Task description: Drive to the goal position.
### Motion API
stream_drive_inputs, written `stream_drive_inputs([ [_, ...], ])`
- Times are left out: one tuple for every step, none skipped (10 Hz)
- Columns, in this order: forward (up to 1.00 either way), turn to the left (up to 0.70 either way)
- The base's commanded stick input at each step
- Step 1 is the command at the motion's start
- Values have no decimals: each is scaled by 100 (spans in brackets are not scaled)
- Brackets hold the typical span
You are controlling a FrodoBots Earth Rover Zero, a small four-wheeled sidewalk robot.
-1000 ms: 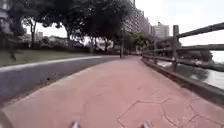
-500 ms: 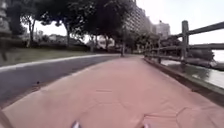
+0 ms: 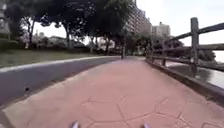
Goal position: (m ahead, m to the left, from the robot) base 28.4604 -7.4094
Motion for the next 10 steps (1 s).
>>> stream_drive_inputs([
  [70,0],
  [70,-3],
  [70,-3],
  [70,-3],
  [70,-4],
  [70,-4],
  [70,-4],
  [70,-4],
  [70,-4],
  [70,-4],
])
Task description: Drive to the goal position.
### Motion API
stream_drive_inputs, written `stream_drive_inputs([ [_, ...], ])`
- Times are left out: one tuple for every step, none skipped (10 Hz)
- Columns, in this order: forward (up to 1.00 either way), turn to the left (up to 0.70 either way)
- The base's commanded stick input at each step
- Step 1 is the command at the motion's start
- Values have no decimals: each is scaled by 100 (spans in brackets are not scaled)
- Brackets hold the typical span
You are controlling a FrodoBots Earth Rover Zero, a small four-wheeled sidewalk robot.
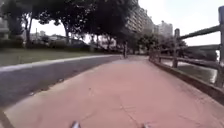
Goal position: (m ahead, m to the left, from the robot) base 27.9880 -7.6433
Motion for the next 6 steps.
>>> stream_drive_inputs([
  [70,-4],
  [70,-4],
  [70,-4],
  [70,-4],
  [70,-4],
  [70,-4],
])
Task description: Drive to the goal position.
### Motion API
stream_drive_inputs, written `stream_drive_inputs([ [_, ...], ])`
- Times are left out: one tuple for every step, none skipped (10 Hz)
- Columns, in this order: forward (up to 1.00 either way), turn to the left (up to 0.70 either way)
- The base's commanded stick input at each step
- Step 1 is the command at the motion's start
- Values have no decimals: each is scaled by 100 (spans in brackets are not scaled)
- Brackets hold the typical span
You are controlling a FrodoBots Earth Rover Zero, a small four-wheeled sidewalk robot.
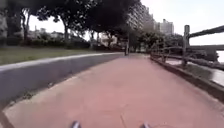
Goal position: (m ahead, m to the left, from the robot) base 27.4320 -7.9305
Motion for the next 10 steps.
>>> stream_drive_inputs([
  [70,-4],
  [70,-11],
  [70,-24],
  [70,-32],
  [70,-32],
  [70,-31],
  [70,-20],
  [70,0],
  [70,0],
  [70,0],
])
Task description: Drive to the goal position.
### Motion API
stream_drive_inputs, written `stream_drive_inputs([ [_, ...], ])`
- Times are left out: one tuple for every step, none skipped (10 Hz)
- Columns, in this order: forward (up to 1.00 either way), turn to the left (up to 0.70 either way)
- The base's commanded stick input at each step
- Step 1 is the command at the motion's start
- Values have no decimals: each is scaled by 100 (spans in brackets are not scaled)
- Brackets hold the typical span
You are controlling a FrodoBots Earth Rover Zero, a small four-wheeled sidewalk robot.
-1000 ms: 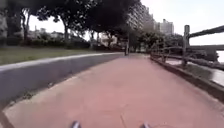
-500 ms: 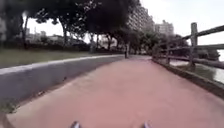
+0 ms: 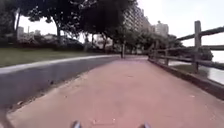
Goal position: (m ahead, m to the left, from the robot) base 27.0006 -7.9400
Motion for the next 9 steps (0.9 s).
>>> stream_drive_inputs([
  [70,0],
  [70,0],
  [70,-2],
  [70,-6],
  [70,-32],
  [70,-33],
  [70,-32],
  [70,-31],
  [70,-28],
])
